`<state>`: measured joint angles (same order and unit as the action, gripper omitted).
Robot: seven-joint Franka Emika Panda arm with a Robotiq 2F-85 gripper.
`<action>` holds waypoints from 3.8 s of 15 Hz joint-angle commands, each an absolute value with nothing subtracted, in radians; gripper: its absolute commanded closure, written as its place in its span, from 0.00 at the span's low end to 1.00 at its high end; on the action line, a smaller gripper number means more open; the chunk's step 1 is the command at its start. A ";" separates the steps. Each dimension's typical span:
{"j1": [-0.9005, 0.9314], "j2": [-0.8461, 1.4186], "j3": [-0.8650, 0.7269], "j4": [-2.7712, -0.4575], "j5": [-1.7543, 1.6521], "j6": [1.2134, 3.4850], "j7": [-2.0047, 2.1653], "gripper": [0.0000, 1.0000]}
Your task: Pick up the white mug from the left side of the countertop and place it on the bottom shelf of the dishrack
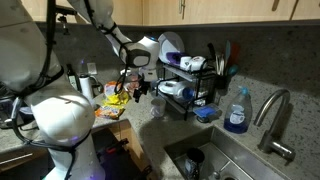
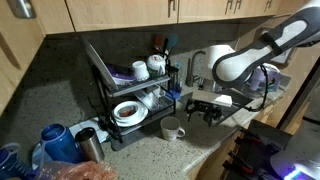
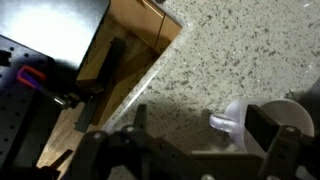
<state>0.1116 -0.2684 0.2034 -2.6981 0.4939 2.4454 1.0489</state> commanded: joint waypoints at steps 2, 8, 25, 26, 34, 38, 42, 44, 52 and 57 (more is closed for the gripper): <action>0.119 -0.130 0.163 -2.608 0.467 2.522 0.896 0.00; 0.116 -0.018 0.161 -2.536 0.358 2.559 0.809 0.00; 0.155 0.226 0.107 -2.498 0.294 2.936 0.856 0.53; 0.156 0.231 0.108 -2.496 0.301 2.940 0.855 0.60; 0.175 0.223 0.124 -2.508 0.389 2.967 0.874 1.00; 0.205 0.174 0.073 -2.537 0.343 2.950 0.966 0.98; 0.253 0.109 -0.054 -2.560 0.175 2.906 1.123 0.98; 0.255 0.071 -0.098 -2.557 0.078 2.862 1.214 0.98; 0.143 -0.064 -0.009 -2.499 -0.010 2.586 1.379 0.98; 0.096 -0.084 0.033 -2.485 0.000 2.583 1.478 0.98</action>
<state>0.1285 -0.0489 0.0017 -2.4938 -0.0054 2.6011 1.4142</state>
